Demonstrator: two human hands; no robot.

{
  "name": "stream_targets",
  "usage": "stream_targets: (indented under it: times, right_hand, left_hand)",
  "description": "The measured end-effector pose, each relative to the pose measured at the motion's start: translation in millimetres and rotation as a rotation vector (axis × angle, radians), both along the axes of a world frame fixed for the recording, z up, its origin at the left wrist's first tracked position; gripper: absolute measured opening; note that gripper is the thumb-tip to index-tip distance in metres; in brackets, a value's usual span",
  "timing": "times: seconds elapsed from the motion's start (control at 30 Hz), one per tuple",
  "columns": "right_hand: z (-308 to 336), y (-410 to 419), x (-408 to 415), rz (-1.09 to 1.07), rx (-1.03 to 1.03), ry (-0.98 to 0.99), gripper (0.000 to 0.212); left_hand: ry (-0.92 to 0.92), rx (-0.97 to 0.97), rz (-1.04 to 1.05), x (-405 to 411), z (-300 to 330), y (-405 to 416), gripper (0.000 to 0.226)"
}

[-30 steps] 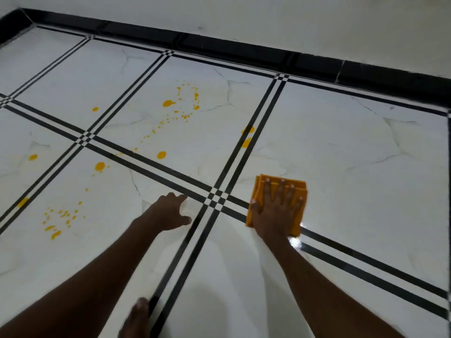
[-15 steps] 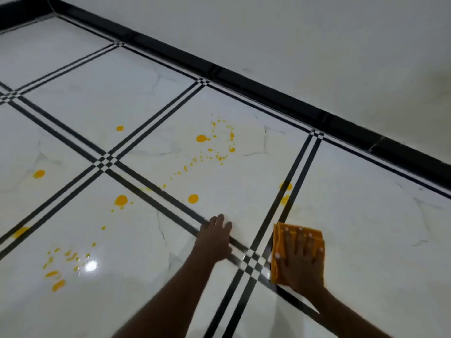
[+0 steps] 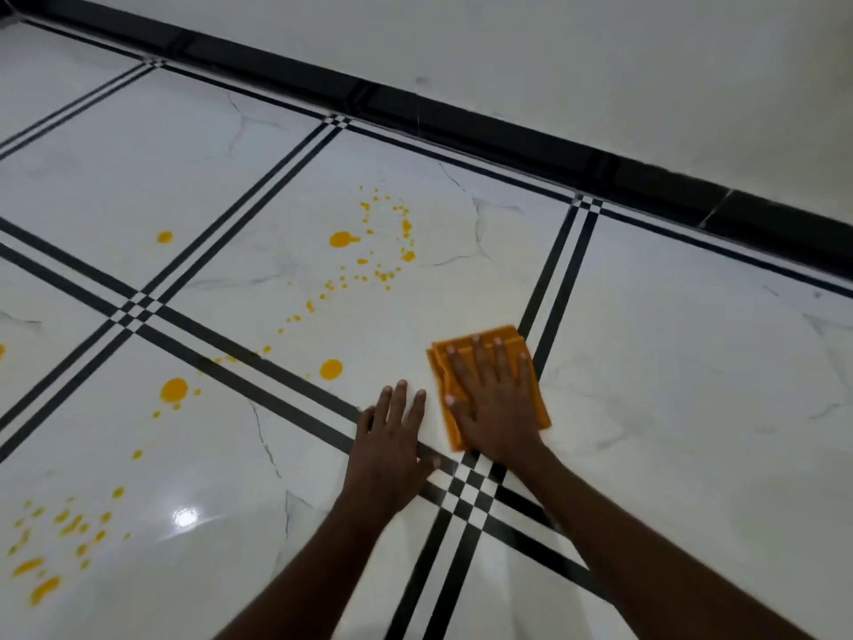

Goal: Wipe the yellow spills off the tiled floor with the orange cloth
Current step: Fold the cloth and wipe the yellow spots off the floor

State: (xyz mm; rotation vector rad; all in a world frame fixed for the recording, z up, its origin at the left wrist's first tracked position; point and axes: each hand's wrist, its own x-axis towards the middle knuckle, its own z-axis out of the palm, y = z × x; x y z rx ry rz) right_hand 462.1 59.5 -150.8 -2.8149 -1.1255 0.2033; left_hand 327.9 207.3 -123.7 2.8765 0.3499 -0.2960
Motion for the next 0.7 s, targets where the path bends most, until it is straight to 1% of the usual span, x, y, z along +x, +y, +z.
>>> stream_targets:
  times: [0.03, 0.07, 0.13, 0.2, 0.23, 0.27, 0.3, 0.37, 0.4, 0.47, 0.5, 0.53, 0.6, 0.63, 0.7]
  right_hand:
    - [-0.7, -18.9, 4.5, 0.012, -0.007, -0.008, 0.07]
    - [-1.7, -35.1, 19.8, -0.03, -0.011, -0.037, 0.07]
    - [-2.2, -48.6, 72.8, -0.21, 0.007, -0.083, 0.073]
    - [6.1, -31.9, 112.4, -0.402, -0.025, -0.032, 0.075]
    - [6.5, -12.0, 113.3, -0.434, -0.024, 0.001, 0.074]
    - [3.3, 8.6, 101.0, -0.407, 0.022, 0.007, 0.072]
    - [0.4, 32.5, 78.3, -0.326, 0.085, -0.022, 0.07]
    - [-4.5, 64.4, 13.8, -0.113, 0.118, -0.047, 0.068]
    - [-6.1, 67.9, -9.9, -0.027, 0.131, -0.044, 0.068]
    - [-3.7, 61.1, -16.3, 0.075, 0.156, -0.02, 0.069]
    - [-6.0, 51.0, -2.8, 0.067, 0.151, -0.026, 0.068]
    - [-7.6, 40.7, 13.3, 0.006, 0.118, -0.037, 0.066]
    - [-10.0, 20.3, 55.9, -0.186, 0.097, -0.071, 0.066]
    - [-8.5, 12.6, 71.8, -0.254, 0.089, -0.058, 0.068]
    - [-8.6, 23.9, 70.0, -0.325, 0.095, -0.051, 0.072]
  left_hand:
    - [0.015, 0.014, -0.001, -1.4, 2.9, -1.6, 0.09]
    - [0.038, 0.02, -0.003, -2.4, 3.7, -2.0, 0.09]
    - [0.044, 0.044, -0.008, -4.1, 0.5, 0.3, 0.09]
    - [0.025, 0.037, -0.002, -6.4, -2.0, -0.4, 0.094]
    - [0.027, 0.021, 0.013, -9.4, -6.2, -2.0, 0.094]
    - [0.016, 0.012, 0.033, -11.4, -8.2, -5.5, 0.094]
    - [-0.01, 0.024, 0.066, -13.3, -6.5, -6.4, 0.094]
    - [-0.027, 0.031, 0.183, -17.0, 5.8, -6.2, 0.097]
    - [-0.003, 0.019, 0.23, -18.8, 13.5, -3.3, 0.098]
    - [0.069, 0.021, 0.27, -28.6, 21.9, 9.3, 0.098]
    - [0.079, 0.033, 0.273, -32.5, 25.0, 17.1, 0.096]
    - [0.061, 0.041, 0.277, -37.2, 24.9, 26.9, 0.095]
    - [0.054, 0.04, 0.323, -49.0, 21.8, 46.0, 0.097]
    - [0.049, 0.048, 0.333, -54.9, 19.7, 52.9, 0.098]
    - [0.042, 0.04, 0.368, -67.9, 16.3, 61.7, 0.099]
